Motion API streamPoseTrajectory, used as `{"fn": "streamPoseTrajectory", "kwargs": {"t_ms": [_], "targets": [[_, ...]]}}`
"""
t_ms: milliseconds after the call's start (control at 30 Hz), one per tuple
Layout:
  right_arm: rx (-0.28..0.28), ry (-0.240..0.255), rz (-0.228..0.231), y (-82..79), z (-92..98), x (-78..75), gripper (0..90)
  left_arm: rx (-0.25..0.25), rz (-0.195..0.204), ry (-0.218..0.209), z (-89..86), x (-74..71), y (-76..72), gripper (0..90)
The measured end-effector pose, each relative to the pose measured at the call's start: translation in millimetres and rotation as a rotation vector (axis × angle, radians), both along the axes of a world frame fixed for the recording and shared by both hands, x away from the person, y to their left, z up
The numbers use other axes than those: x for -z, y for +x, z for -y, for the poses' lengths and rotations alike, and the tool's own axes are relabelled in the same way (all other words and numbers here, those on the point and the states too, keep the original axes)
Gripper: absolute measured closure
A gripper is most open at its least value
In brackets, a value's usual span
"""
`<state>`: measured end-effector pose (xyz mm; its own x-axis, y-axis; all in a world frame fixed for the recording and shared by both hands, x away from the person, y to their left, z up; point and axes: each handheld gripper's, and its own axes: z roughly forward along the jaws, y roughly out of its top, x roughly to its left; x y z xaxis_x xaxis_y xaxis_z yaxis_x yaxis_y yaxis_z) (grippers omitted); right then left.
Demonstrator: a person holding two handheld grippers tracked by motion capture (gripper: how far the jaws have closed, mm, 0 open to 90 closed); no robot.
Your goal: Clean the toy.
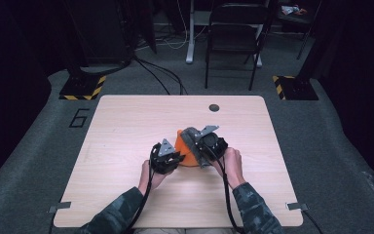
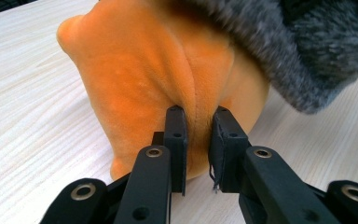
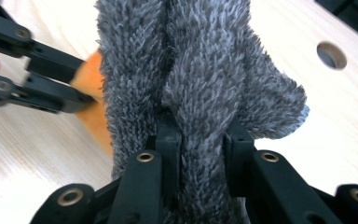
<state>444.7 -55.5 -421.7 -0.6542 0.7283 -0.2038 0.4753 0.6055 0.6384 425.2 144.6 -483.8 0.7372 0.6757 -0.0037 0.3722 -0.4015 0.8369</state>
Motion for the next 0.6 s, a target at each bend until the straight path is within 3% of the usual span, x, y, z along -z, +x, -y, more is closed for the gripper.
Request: {"fn": "streamPoseTrajectory", "kwargs": {"t_ms": [167, 200, 233, 500, 600], "targets": [[0.052, 0.013, -0.049, 8.2, 17.7, 6.4, 72.7, 0.001, 0.008, 0.006, -1.1, 1.5, 2.7, 77.1], [0.074, 0.025, -0.081, 8.5, 20.4, 7.5, 72.7, 0.0, 0.007, 0.007, -1.5, 1.6, 3.0, 77.1], [0.067, 0.028, -0.069, 12.0, 24.3, 9.9, 72.7, -0.001, 0.006, 0.006, -2.0, 1.8, 3.4, 77.0], [0.135, 0.017, -0.133, 25.7, 42.9, 31.4, 72.7, 0.0, 0.011, 0.011, -3.0, 3.3, 4.6, 77.1], [0.177, 0.012, -0.188, 30.4, 46.2, 42.3, 72.7, 0.0, 0.011, 0.016, -3.7, 3.5, 4.7, 77.1]]}}
